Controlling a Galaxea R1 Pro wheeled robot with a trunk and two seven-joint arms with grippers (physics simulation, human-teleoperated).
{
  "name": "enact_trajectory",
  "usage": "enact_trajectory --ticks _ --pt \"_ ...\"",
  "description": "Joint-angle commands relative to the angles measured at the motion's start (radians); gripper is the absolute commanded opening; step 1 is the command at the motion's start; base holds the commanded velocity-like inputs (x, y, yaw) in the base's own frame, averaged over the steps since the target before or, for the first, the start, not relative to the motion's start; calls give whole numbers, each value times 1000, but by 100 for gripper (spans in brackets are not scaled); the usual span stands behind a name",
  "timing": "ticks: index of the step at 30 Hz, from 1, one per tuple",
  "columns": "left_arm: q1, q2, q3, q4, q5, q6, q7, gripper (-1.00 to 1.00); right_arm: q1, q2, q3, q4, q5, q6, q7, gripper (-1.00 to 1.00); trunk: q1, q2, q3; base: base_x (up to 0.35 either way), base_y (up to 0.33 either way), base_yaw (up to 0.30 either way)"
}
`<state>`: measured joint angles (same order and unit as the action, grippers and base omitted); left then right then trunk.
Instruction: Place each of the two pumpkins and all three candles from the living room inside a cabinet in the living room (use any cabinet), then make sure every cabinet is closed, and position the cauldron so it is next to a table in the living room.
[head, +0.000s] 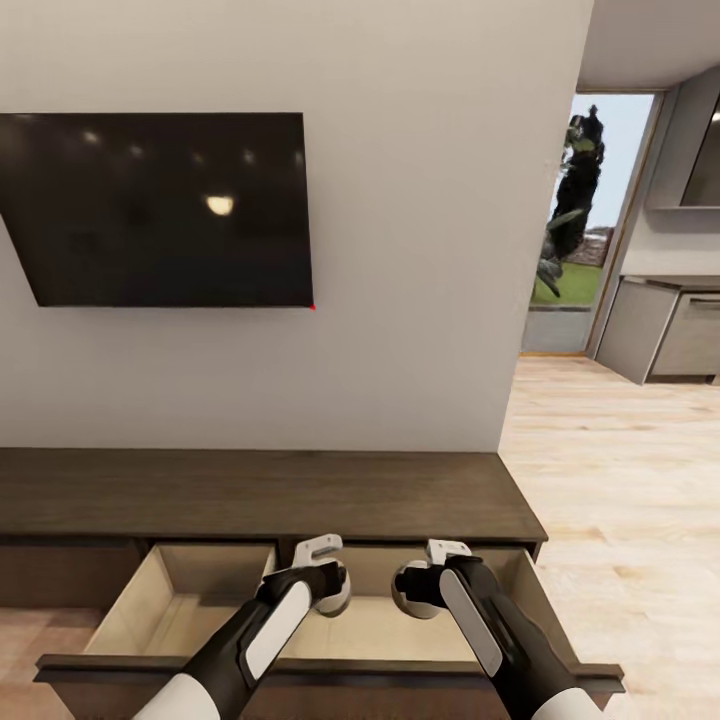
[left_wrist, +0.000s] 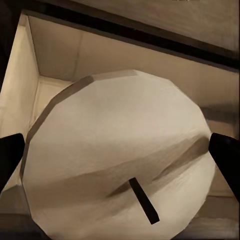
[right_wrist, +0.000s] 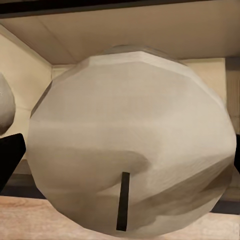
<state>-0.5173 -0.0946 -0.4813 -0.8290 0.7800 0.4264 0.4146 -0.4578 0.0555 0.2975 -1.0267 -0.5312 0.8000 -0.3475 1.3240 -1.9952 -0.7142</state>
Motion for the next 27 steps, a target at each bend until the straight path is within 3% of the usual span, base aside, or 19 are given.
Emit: enact_trajectory --ticks 1,10,27 --pt "-1 4 -2 -2 10 1 -2 -100 -1 0 2 -1 -12 1 -12 -100 4 -8 -4 0 0 0" --pt "-1 6 -2 -6 10 0 -4 -100 -1 0 2 -1 -12 1 -11 -100 8 -15 -7 3 0 0" --pt "0 7 -2 -4 1 1 -7 -100 -1 0 2 -1 -12 1 -12 -100 8 -15 -7 161 -31 0"
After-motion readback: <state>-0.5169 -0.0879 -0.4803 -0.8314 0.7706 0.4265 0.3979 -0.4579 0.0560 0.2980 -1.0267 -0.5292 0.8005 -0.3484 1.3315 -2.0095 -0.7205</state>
